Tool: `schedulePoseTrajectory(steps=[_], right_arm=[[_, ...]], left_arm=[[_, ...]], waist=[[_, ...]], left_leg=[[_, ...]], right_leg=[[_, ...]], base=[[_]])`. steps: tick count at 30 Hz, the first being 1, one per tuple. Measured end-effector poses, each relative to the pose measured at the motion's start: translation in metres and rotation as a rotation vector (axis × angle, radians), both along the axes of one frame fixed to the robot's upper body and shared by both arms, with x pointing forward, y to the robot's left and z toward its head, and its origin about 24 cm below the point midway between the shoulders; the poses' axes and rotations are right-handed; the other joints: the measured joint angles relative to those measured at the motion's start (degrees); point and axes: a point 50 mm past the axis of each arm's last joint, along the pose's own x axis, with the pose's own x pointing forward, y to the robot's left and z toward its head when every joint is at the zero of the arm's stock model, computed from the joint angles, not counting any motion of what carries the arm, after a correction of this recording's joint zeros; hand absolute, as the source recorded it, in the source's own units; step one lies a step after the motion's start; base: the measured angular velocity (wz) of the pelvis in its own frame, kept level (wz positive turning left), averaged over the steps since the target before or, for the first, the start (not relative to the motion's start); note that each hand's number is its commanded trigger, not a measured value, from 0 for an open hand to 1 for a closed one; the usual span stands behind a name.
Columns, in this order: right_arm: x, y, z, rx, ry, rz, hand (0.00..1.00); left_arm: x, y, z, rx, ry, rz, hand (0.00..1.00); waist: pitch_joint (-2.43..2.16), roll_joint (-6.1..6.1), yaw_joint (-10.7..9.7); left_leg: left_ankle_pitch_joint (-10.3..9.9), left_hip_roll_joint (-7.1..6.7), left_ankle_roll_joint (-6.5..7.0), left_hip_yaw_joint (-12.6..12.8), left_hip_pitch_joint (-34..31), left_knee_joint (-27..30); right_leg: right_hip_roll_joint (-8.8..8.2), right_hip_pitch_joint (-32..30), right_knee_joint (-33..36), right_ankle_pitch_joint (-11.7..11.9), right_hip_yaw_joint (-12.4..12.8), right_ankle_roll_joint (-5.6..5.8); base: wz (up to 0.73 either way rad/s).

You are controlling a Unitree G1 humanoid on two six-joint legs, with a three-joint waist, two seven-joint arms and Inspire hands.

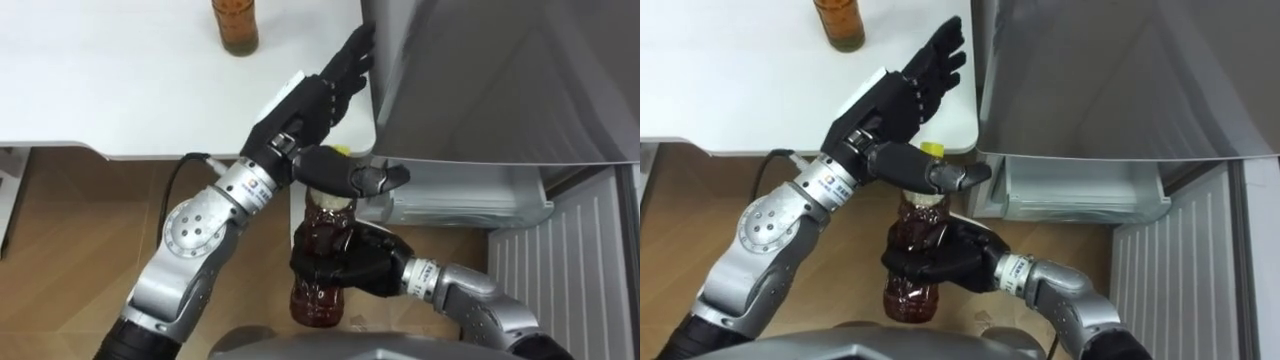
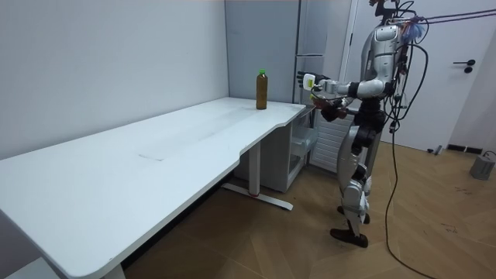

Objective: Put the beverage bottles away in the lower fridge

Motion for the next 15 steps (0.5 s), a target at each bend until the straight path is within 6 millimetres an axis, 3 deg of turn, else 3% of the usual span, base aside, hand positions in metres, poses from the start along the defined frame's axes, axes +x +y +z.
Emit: schedulePoseTrajectory(steps=[9, 15], right_arm=[[-0.004, -0.003, -0.002, -0.007, 0.011, -0.004, 1.0], [-0.007, -0.005, -0.004, -0.011, 0.022, -0.015, 1.0]], left_arm=[[0.0, 0.001, 0.007, -0.013, -0.04, 0.019, 0.0], [0.001, 0.005, 0.02, -0.034, -0.107, 0.038, 0.0]], waist=[[0.06, 0.09, 0.21], [0.13, 0.53, 1.56]], left_leg=[[0.0, 0.06, 0.0, -0.01, 0.25, -0.1], [-0.01, 0.01, 0.01, -0.16, 0.67, -0.11]], right_leg=[[0.14, 0.38, 0.0, 0.23, 0.17, -0.04], [0.09, 0.61, -0.04, 0.24, -0.4, -0.03]], base=[[0.0], [0.02]])
